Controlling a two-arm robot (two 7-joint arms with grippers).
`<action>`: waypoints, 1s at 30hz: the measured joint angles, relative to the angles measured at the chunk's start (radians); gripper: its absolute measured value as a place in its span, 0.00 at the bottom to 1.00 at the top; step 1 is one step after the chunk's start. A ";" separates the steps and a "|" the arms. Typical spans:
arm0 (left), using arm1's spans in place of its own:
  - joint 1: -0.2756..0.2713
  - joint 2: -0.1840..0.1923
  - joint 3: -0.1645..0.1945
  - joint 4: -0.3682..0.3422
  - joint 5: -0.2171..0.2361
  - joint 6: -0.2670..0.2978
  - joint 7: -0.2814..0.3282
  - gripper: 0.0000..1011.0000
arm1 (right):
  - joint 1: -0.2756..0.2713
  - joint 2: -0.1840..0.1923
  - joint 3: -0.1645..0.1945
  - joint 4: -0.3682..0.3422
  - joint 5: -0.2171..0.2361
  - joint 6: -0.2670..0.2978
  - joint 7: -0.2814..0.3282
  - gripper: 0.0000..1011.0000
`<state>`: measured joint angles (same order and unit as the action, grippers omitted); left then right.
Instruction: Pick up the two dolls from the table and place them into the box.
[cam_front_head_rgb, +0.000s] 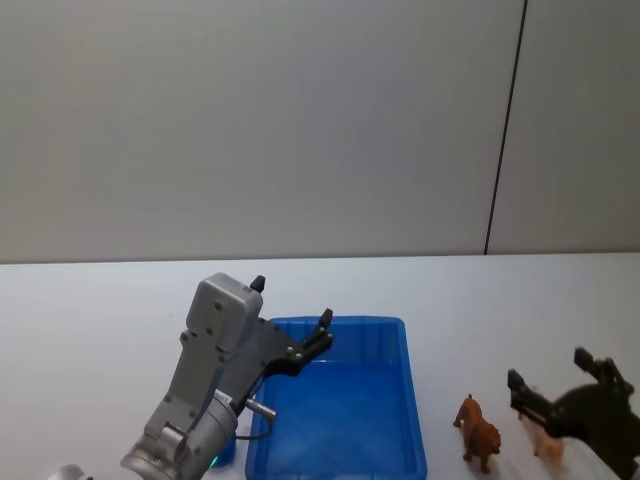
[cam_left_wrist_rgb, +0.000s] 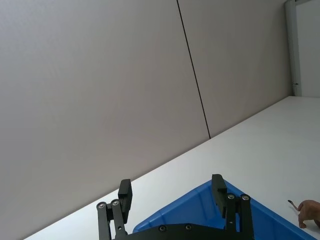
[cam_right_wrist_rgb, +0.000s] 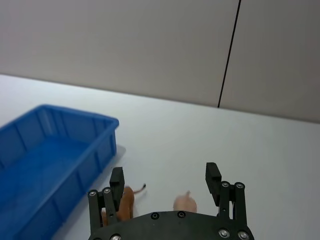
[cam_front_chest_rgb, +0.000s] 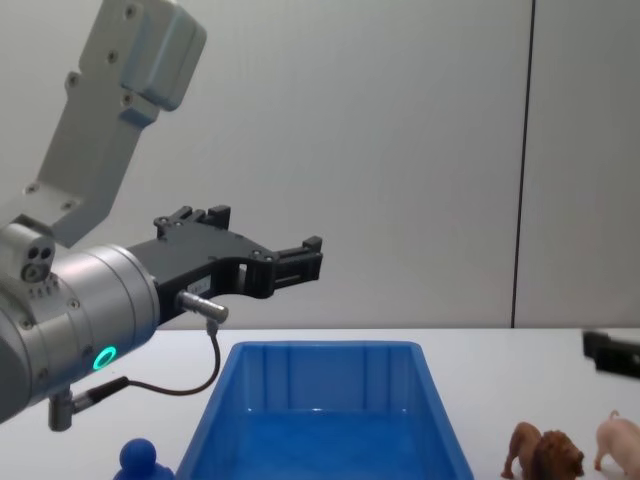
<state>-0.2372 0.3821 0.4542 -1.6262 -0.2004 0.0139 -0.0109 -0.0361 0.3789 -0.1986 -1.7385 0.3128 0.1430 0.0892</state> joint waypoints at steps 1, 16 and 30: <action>0.000 0.000 0.000 0.000 0.000 0.000 0.000 0.99 | -0.001 0.002 0.001 0.003 0.001 0.008 0.002 0.99; 0.000 0.000 0.000 0.000 0.000 0.000 0.000 0.99 | -0.002 0.019 0.007 0.091 -0.016 0.092 0.039 0.99; 0.000 0.000 0.000 0.000 0.000 0.000 0.000 0.99 | 0.041 -0.010 -0.008 0.180 -0.027 0.124 0.072 0.89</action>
<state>-0.2372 0.3821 0.4542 -1.6262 -0.2004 0.0139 -0.0109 0.0053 0.3686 -0.2070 -1.5586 0.2861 0.2669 0.1613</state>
